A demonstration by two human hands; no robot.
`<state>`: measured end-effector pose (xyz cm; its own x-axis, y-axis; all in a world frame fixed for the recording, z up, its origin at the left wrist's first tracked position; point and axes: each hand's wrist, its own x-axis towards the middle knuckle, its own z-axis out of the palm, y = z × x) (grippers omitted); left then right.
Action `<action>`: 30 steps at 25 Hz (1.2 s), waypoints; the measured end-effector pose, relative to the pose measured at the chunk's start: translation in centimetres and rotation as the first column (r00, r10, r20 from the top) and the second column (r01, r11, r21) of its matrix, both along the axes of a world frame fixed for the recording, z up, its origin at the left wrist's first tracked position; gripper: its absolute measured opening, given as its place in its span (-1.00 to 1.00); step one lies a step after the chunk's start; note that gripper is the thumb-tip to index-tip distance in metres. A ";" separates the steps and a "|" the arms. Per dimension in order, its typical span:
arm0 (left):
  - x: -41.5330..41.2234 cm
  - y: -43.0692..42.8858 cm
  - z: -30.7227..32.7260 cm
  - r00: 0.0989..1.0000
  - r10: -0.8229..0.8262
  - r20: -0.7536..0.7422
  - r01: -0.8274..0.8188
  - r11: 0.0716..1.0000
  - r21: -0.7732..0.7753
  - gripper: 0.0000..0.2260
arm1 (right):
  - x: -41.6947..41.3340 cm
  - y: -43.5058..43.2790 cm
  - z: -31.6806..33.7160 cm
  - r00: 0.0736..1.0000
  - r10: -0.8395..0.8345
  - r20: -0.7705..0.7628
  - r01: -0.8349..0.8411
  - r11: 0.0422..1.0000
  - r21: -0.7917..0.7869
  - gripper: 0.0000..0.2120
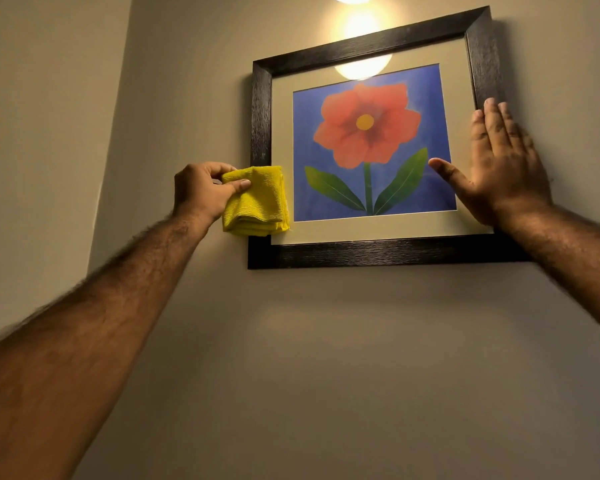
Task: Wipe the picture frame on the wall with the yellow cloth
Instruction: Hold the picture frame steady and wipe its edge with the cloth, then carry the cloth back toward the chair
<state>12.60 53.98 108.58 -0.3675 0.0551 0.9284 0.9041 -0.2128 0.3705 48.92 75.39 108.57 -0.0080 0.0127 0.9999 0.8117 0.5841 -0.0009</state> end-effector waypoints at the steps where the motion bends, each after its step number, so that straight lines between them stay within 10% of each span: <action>1: 0.0 -0.3 -0.3 0.999 -0.040 0.016 0.040 0.999 0.015 -0.63 | -0.1 -0.5 -0.1 1.000 0.004 0.009 -0.004 1.000 0.015 -0.02; 5: 0.1 -1.6 -1.5 0.983 -0.163 0.084 0.158 0.986 0.061 -0.61 | -4.6 -5.3 -0.5 0.962 0.163 0.220 -0.203 0.963 0.176 -0.11; 8: 0.1 -2.5 -2.5 0.971 -0.209 0.113 0.203 0.977 0.063 -0.61 | -11.1 -10.9 -1.7 0.765 0.497 0.409 -0.563 0.825 0.050 -0.15; 12: -1.0 -4.6 -4.7 0.957 -0.240 0.162 0.235 0.971 0.047 -0.60 | -17.8 -15.9 -3.8 0.487 0.873 0.027 -0.781 0.450 -0.434 -0.10; 18: -4.5 -10.0 -10.1 0.879 -0.355 0.318 0.343 0.934 0.094 -0.65 | -23.5 -17.1 -8.6 0.222 0.908 -0.356 -0.657 -0.131 -0.742 -0.73; 30: -14.3 -23.5 -32.0 0.605 -0.316 0.731 0.355 0.929 0.109 -0.87 | -39.4 -24.4 -25.4 0.112 0.805 -0.582 -0.279 -0.537 -0.796 -0.74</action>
<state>-1.66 30.46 76.60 -0.8648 0.3470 0.3630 0.2072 -0.4120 0.8873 9.54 50.98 83.22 -0.9581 0.2384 0.1588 -0.0708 0.3399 -0.9378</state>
